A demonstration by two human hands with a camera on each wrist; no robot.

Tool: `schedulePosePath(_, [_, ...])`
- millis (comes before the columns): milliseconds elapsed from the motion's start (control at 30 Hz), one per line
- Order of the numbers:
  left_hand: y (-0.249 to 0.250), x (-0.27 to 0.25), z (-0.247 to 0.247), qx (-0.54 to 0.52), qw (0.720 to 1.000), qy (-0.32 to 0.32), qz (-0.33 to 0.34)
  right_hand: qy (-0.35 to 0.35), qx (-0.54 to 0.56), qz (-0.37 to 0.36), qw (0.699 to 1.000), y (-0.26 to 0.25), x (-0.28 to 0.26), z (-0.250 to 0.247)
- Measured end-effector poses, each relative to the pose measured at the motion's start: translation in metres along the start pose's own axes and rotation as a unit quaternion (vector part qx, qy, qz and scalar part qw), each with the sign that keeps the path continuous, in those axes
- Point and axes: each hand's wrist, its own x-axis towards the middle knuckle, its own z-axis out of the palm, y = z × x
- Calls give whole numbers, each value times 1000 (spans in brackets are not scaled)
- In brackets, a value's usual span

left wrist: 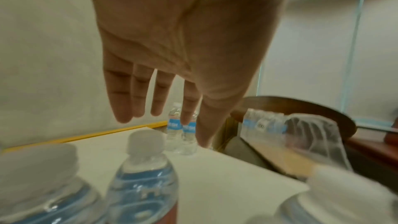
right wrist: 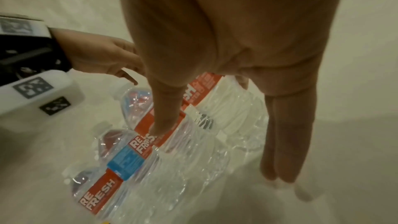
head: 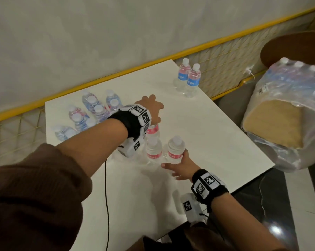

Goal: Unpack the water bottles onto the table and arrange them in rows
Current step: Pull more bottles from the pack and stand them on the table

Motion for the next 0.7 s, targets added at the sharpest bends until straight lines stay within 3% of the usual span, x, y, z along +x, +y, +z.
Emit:
schedulePosePath(167, [-4, 14, 5, 33, 996, -80, 20, -15, 98, -23, 995, -9, 13, 21])
schedulePosePath(300, [-7, 12, -9, 36, 989, -135, 45, 5, 70, -30, 997, -8, 32, 41])
schedulePosePath(500, [-11, 16, -7, 43, 987, -142, 63, -15, 45, -52, 998, -16, 47, 67])
schedulePosePath(700, [-18, 15, 1, 33, 978, -173, 111, -65, 73, -27, 995, -25, 38, 71])
